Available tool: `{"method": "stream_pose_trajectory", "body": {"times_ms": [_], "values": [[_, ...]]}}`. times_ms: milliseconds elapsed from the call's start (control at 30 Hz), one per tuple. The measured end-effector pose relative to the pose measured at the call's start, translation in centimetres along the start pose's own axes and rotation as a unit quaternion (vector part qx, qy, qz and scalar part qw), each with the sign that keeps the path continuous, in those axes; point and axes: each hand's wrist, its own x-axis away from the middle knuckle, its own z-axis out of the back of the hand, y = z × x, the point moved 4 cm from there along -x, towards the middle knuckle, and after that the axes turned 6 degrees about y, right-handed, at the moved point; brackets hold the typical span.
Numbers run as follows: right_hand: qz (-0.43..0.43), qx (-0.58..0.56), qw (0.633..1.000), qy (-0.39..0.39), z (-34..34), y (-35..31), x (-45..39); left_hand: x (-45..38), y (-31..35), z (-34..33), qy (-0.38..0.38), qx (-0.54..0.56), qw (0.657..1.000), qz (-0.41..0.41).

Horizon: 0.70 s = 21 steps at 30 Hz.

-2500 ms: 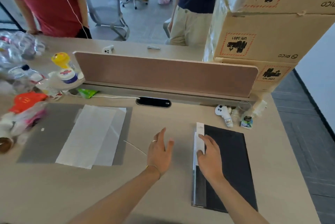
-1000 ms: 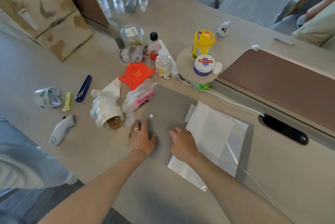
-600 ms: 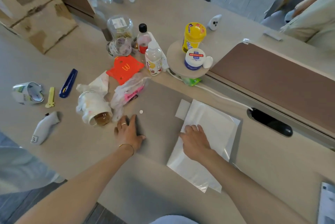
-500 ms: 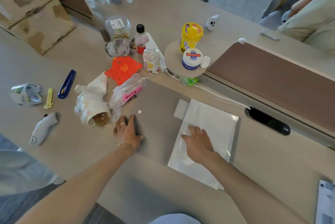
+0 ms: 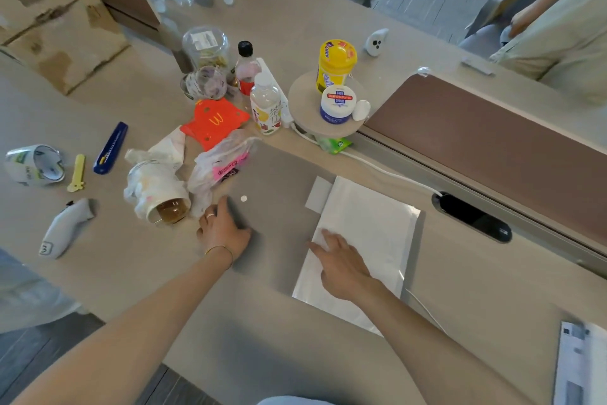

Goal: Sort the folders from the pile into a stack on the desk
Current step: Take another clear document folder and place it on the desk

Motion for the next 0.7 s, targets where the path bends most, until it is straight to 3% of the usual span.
{"method": "stream_pose_trajectory", "body": {"times_ms": [233, 333, 433, 567, 700], "values": [[0.005, 0.042, 0.999, -0.004, -1.1, 1.0, 0.5, -1.2, -0.7, 2.5, 0.044, 0.131, 0.989, 0.058], [-0.014, 0.023, 1.0, -0.008, -1.7, 0.5, 0.8, -0.4, -0.4, 5.2, 0.072, 0.161, 0.983, 0.041], [-0.022, -0.015, 1.0, -0.014, -2.5, -0.2, 1.5, 1.1, 0.5, 7.5, 0.041, 0.175, 0.984, -0.008], [-0.045, -0.115, 0.987, 0.1, -0.1, -1.7, 2.6, 3.8, 2.7, 11.0, -0.01, 0.202, 0.975, -0.097], [-0.05, -0.203, 0.948, 0.239, 4.2, -2.7, 5.6, 8.3, 5.7, 13.0, -0.02, 0.266, 0.952, -0.149]]}}
